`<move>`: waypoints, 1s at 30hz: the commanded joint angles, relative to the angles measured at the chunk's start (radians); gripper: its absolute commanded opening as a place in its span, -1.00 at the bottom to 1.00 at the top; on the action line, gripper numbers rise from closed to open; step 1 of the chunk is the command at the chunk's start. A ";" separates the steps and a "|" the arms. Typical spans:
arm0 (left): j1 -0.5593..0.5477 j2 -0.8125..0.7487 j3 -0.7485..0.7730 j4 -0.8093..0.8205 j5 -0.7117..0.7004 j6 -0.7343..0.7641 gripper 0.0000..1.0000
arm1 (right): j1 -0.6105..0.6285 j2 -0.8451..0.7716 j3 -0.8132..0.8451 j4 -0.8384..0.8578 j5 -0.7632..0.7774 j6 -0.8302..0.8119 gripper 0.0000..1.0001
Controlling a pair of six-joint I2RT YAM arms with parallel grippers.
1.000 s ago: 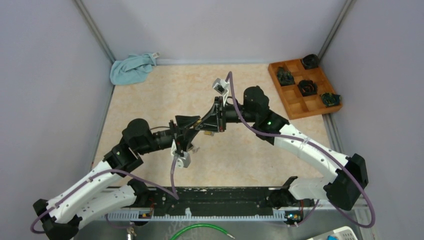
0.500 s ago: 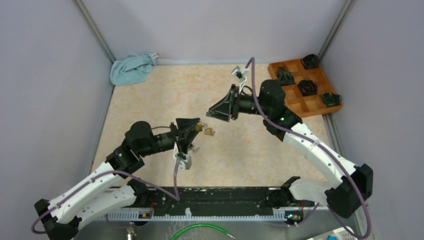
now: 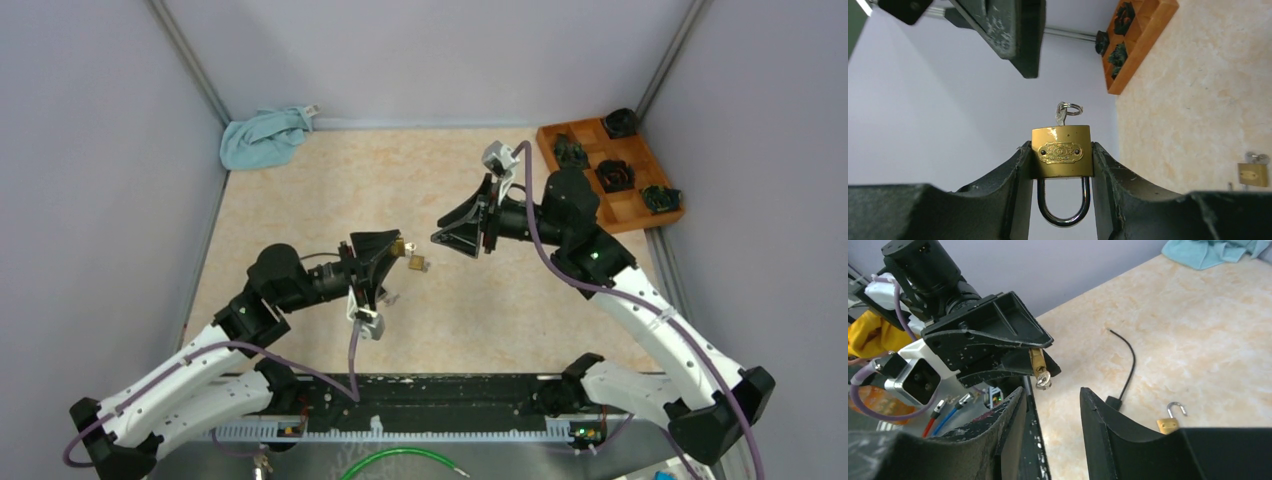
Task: Unlock with the key
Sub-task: Unlock the lock.
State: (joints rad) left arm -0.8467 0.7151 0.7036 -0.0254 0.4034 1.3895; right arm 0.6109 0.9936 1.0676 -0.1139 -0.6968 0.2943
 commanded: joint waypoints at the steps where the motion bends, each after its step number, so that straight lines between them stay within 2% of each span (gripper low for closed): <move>1: -0.002 -0.011 -0.040 0.162 0.012 0.164 -1.00 | 0.010 0.061 0.028 0.054 -0.091 0.100 -0.10; 6: -0.003 0.001 -0.043 0.235 0.029 0.248 -1.00 | 0.013 0.057 0.022 0.072 -0.101 0.201 -0.10; 12: -0.003 0.006 -0.054 0.235 0.034 0.317 -1.00 | 0.013 0.060 -0.045 0.223 -0.145 0.375 -0.20; 21: -0.003 -0.015 -0.100 0.237 0.065 0.465 -1.00 | 0.014 0.093 -0.038 0.236 -0.123 0.413 -0.33; 30: -0.003 -0.013 -0.100 0.263 0.039 0.447 -1.00 | 0.033 0.109 -0.025 0.176 -0.114 0.360 -0.38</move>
State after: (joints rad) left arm -0.8467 0.7166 0.5968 0.1780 0.4389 1.8198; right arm 0.6247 1.0981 1.0142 0.0593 -0.8139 0.6903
